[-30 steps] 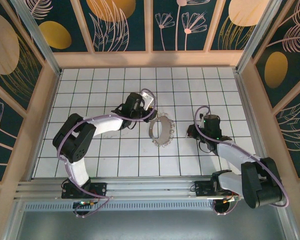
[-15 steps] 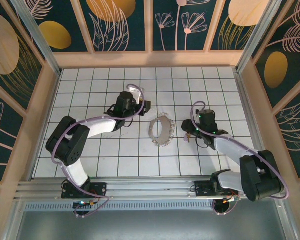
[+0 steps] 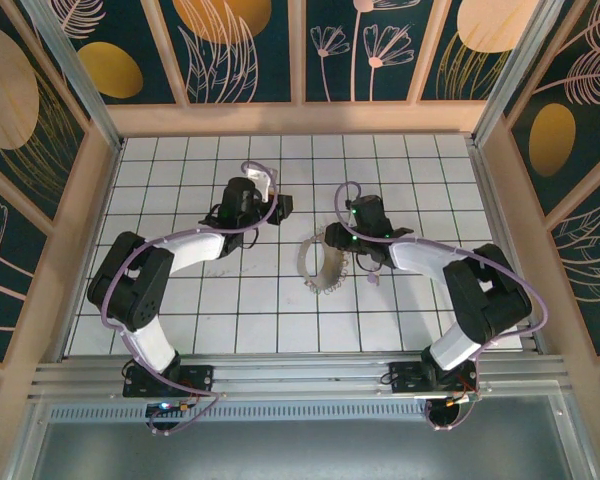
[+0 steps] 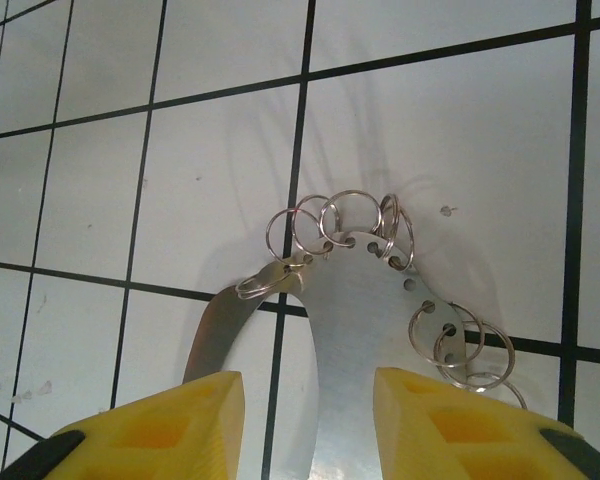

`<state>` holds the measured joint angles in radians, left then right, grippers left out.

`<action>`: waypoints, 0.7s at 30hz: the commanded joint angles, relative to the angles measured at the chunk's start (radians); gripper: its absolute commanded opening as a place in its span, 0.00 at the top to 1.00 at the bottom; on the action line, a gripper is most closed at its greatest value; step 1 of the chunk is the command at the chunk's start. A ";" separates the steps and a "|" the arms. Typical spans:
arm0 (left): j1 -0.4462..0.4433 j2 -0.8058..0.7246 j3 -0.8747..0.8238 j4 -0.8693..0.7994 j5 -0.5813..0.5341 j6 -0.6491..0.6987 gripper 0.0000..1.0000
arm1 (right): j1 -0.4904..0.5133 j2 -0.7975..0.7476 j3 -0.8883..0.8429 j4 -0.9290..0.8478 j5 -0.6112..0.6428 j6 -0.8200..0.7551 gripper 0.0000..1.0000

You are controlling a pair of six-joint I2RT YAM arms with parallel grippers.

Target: Put the keys on the keyring

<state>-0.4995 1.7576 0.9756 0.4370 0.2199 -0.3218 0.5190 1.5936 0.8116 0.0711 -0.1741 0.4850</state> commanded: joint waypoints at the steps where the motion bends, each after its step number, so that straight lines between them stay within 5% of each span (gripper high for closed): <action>1: 0.004 0.046 0.094 -0.159 0.132 0.112 0.60 | -0.002 0.010 0.035 0.012 0.034 0.006 0.61; 14: -0.057 0.186 0.181 -0.374 0.271 0.296 0.62 | -0.053 -0.043 -0.029 0.044 -0.002 0.015 0.61; 21: -0.059 0.156 0.131 -0.229 0.076 0.157 0.61 | -0.023 -0.014 -0.017 0.059 -0.057 0.112 0.61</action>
<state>-0.5671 1.9411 1.1229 0.1287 0.3973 -0.1066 0.4786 1.5784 0.7895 0.1043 -0.1986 0.5335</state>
